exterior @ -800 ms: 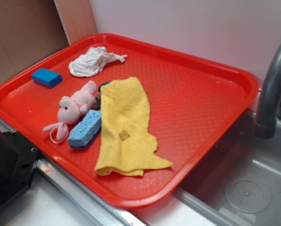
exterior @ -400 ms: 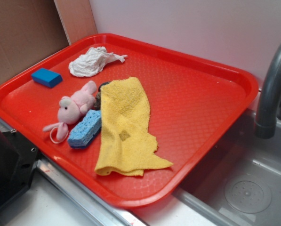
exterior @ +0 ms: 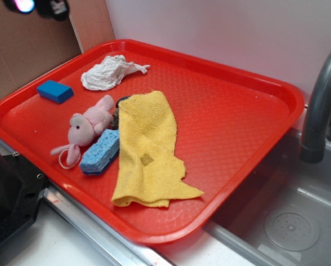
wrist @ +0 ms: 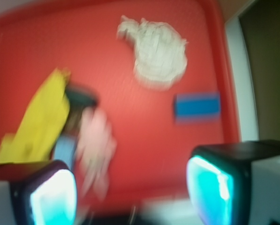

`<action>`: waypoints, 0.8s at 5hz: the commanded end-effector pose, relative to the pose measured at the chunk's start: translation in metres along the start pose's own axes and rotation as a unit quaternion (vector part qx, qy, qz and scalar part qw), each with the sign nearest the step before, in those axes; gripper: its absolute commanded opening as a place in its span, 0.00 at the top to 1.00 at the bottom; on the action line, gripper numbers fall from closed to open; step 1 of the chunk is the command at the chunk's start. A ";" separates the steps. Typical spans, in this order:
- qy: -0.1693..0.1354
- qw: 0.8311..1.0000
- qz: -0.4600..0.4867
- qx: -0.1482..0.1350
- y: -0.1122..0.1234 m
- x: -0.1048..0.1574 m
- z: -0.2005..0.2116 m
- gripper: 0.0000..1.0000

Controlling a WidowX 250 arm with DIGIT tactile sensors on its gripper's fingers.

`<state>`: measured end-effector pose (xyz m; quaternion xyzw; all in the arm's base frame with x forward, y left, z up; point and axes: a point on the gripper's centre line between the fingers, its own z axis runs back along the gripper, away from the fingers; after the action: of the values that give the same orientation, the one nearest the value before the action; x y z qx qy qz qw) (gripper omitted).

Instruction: Grab the white paper.

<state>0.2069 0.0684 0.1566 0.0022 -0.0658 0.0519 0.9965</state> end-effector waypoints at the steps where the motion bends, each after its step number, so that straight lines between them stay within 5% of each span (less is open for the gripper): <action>1: -0.021 1.000 0.000 0.009 0.007 0.008 0.010 0.00; 2: -0.021 1.000 0.000 0.009 0.007 0.008 0.010 0.00; 4: -0.033 0.998 -0.048 -0.008 0.071 0.026 -0.059 0.00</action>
<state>0.2236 0.1322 0.0812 -0.0198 -0.0751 0.0015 0.9970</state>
